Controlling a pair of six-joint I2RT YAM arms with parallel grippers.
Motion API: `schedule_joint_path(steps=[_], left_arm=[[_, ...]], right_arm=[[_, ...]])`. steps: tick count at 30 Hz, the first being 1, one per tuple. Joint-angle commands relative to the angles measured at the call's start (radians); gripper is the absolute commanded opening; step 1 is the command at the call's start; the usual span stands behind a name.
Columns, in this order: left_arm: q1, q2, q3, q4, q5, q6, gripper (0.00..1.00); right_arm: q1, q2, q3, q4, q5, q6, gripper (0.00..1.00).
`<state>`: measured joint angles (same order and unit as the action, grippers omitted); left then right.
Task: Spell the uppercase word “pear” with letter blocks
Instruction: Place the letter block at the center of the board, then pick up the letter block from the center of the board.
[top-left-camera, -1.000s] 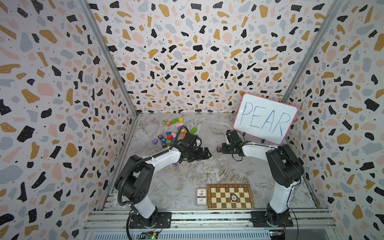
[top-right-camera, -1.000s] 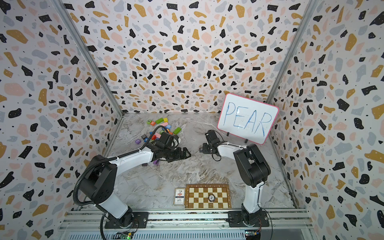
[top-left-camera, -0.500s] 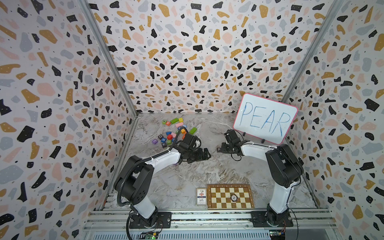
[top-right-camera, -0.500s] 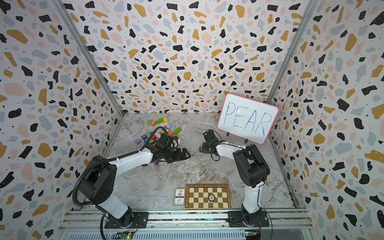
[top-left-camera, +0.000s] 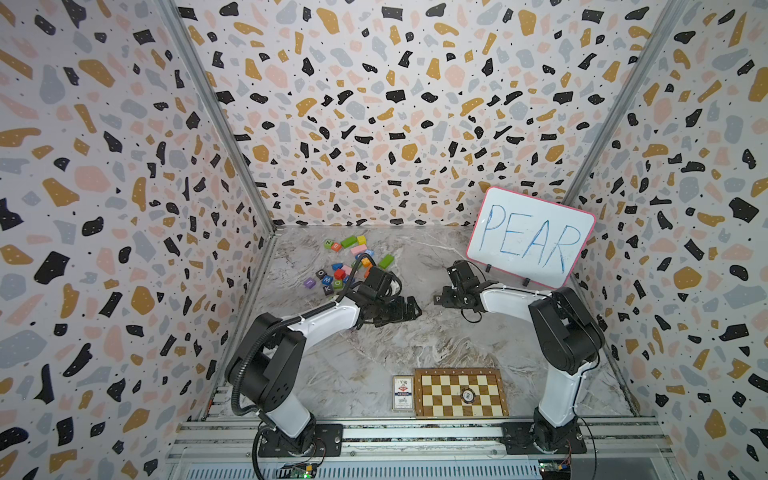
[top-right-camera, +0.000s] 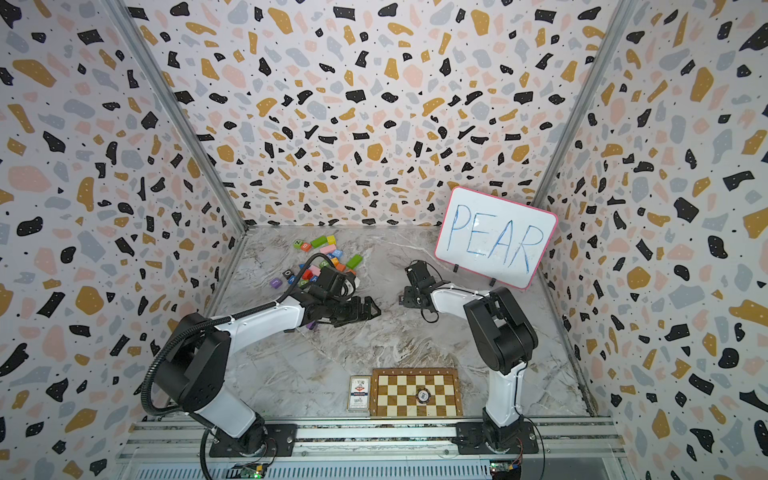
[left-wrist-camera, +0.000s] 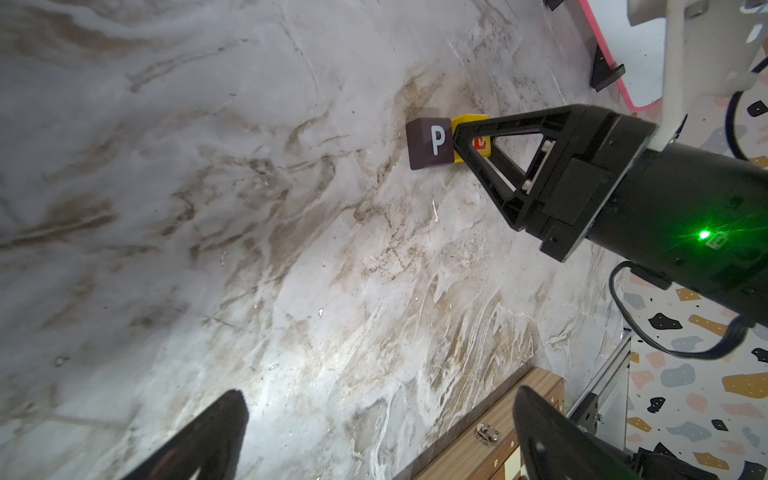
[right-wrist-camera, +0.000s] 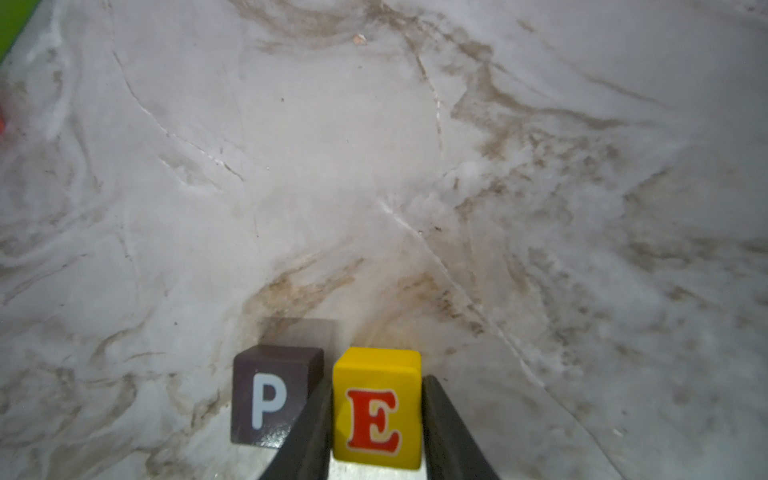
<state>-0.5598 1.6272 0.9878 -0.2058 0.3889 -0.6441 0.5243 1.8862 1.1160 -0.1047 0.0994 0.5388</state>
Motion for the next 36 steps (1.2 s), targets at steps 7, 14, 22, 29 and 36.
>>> schedule_joint_path(steps=[7,14,22,29,36], left_arm=[[0.004,-0.029,-0.012,0.017,0.016,-0.006,0.99],[0.003,-0.032,-0.015,0.017,0.016,-0.008,0.99],[0.003,-0.037,0.003,0.031,0.018,-0.004,0.99],[0.008,-0.063,0.023,-0.043,-0.033,0.046,0.99],[0.047,-0.085,0.063,-0.148,-0.101,0.076,0.99]], right_arm=[[0.006,0.001,0.036,-0.027,0.013,0.013,0.4],[0.009,-0.022,0.041,-0.042,0.021,0.01,0.41],[0.016,-0.09,0.049,-0.08,0.03,-0.007,0.43],[0.023,-0.175,-0.048,-0.008,0.02,-0.094,0.47],[0.081,-0.241,-0.137,0.122,0.022,-0.265,0.59]])
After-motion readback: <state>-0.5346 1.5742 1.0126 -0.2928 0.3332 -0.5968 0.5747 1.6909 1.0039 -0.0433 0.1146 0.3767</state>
